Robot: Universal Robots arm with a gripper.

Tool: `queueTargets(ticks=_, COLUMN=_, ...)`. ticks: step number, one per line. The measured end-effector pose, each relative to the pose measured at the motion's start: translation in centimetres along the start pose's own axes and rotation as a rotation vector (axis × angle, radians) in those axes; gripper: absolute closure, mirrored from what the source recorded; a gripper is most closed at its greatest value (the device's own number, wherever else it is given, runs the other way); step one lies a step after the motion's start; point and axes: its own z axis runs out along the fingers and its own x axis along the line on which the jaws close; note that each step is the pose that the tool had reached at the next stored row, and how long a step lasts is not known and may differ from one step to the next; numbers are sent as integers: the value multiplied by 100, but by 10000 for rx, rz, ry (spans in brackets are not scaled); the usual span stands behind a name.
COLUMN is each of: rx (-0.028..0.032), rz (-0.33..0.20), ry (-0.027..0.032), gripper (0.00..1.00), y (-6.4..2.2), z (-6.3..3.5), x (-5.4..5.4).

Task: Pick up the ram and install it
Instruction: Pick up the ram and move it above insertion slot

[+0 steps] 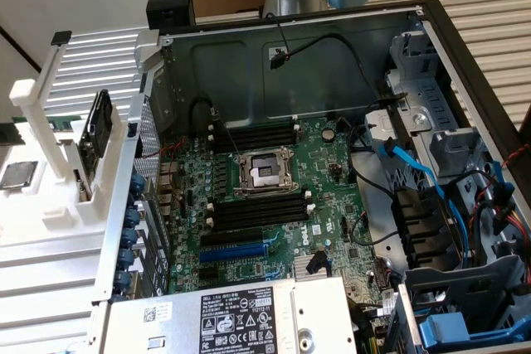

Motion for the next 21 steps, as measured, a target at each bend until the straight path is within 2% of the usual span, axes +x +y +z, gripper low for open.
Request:
queueTargets(ticks=1, rx=0, rz=-1, ry=0, gripper=88, y=-42, z=-89, x=-5)
queueTargets(ticks=2, rx=1, rz=0, ry=-1, gripper=88, y=-71, z=-137, x=-8)
queueTargets(ticks=7, rx=-2, rz=0, ry=0, gripper=88, y=-287, z=-285, x=-22)
queueTargets(ticks=8, rx=-9, rz=0, ry=1, gripper=88, y=-425, z=-354, x=-30)
queueTargets(ticks=17, rx=-36, rz=0, ry=1, gripper=88, y=-833, z=-556, x=-53)
queueTargets(ticks=18, rx=-57, rz=1, ry=2, gripper=88, y=-970, z=-612, x=-60)
queueTargets(ticks=21, rx=-84, rz=2, ry=3, gripper=88, y=-1105, z=-652, x=-67)
